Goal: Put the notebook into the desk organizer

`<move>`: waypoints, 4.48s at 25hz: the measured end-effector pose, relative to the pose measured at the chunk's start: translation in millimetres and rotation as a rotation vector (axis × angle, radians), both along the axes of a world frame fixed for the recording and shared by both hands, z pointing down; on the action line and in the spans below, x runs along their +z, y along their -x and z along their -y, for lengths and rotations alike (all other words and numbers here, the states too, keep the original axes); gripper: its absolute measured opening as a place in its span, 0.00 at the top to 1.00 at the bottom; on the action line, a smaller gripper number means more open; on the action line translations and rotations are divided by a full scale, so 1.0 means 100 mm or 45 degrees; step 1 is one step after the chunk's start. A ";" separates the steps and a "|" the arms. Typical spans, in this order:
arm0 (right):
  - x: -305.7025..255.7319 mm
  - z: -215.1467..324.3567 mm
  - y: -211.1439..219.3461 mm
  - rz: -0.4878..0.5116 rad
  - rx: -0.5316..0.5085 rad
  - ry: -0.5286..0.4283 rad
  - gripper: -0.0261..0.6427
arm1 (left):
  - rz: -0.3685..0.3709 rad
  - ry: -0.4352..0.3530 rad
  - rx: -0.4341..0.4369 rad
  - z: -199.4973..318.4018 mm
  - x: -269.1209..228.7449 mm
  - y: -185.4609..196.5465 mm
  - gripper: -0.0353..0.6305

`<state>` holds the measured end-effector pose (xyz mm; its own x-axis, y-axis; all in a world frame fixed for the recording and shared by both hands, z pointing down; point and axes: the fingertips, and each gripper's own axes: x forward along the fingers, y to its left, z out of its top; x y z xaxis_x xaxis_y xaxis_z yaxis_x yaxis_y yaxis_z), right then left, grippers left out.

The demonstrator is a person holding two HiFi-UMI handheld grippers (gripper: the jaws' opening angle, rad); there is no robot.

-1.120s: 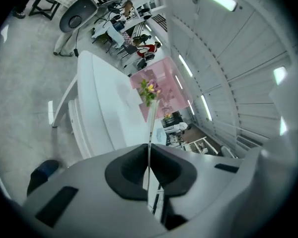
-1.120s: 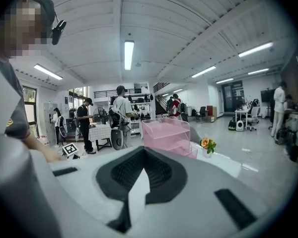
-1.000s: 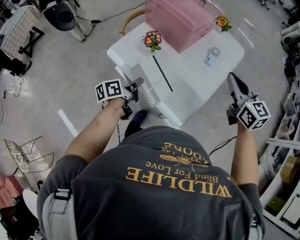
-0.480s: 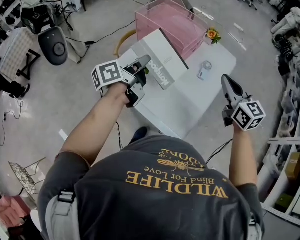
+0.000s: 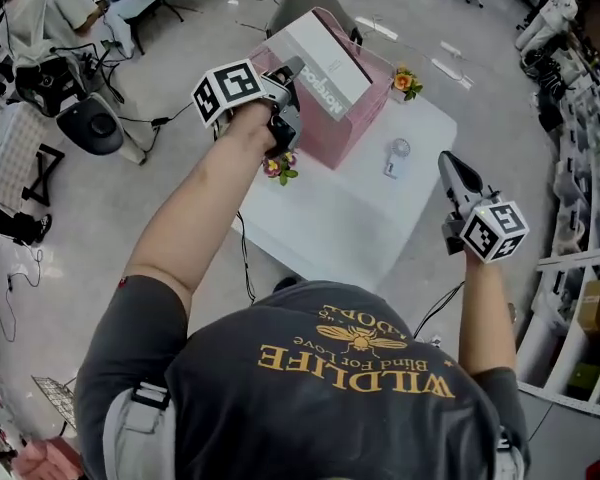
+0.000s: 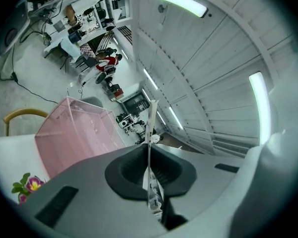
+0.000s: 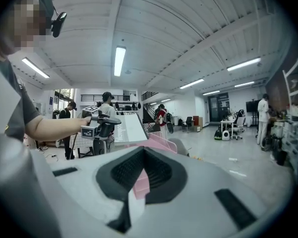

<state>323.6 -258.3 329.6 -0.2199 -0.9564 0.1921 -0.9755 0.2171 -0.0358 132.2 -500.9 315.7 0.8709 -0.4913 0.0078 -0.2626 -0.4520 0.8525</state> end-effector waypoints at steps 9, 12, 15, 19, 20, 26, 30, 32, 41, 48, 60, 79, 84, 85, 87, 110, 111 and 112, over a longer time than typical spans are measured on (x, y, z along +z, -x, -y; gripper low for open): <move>-0.07 0.21 0.09 -0.031 0.111 0.003 0.96 | 0.220 0.062 0.052 0.66 0.33 -0.46 0.93; -0.09 0.26 0.14 -0.039 0.137 0.004 0.96 | 0.253 0.082 0.073 0.74 0.40 -0.55 0.93; -0.10 0.33 0.23 -0.045 0.151 0.005 0.96 | 0.288 0.086 0.095 0.78 0.45 -0.60 0.93; -0.11 0.35 0.31 -0.048 0.165 0.004 0.96 | 0.383 0.038 0.112 0.77 0.48 -0.63 0.93; -0.10 0.35 0.32 -0.047 0.168 0.003 0.96 | 0.416 0.016 0.116 0.76 0.49 -0.63 0.93; -0.13 0.37 0.42 -0.061 0.176 0.007 0.96 | 0.636 -0.106 0.163 0.76 0.56 -0.56 0.93; -0.10 0.57 0.40 -0.070 0.175 0.016 0.96 | 0.837 -0.226 0.208 0.94 0.70 -0.62 0.91; -0.08 0.65 0.33 -0.070 0.178 0.020 0.96 | 0.927 -0.270 0.241 1.02 0.76 -0.73 0.88; -0.06 0.64 0.23 -0.070 0.211 0.029 0.96 | 1.246 -0.571 0.372 0.95 0.84 -0.90 0.65; -0.01 0.59 0.15 -0.070 0.270 0.061 0.96 | 1.473 -0.844 0.435 0.88 0.88 -0.94 0.57; 0.03 0.62 0.08 -0.071 0.307 0.097 0.96 | 1.741 -1.059 0.441 1.03 0.98 -0.91 0.32; -0.03 0.55 0.06 -0.073 0.334 0.095 0.96 | 1.673 -1.128 0.376 1.05 0.73 -0.93 0.17; -0.06 0.51 0.03 -0.070 0.343 0.076 0.96 | 1.423 -1.091 0.456 0.79 0.55 -1.04 0.18; -0.08 0.50 0.02 -0.069 0.346 0.069 0.96 | 1.365 -1.088 0.469 0.72 0.50 -1.06 0.18; -0.12 0.46 0.00 -0.069 0.352 0.052 0.96 | 1.243 -1.090 0.503 0.56 0.37 -1.11 0.18; -0.55 -1.17 -0.56 -0.066 0.434 -0.130 0.96 | 0.251 -1.127 0.702 -2.08 -0.37 -1.16 0.88; -0.54 -1.26 -0.58 -0.067 0.429 -0.133 0.96 | 0.226 -1.114 0.701 -2.17 -0.35 -1.15 0.92; -0.53 -1.36 -0.60 -0.067 0.423 -0.136 0.96 | 0.210 -1.109 0.694 -2.27 -0.32 -1.14 0.94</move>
<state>384.0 -122.1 276.8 0.1142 -0.9894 0.0899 -0.9934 -0.1127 0.0223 246.0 -274.3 283.6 0.9969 0.0759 -0.0217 0.0783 -0.9862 0.1456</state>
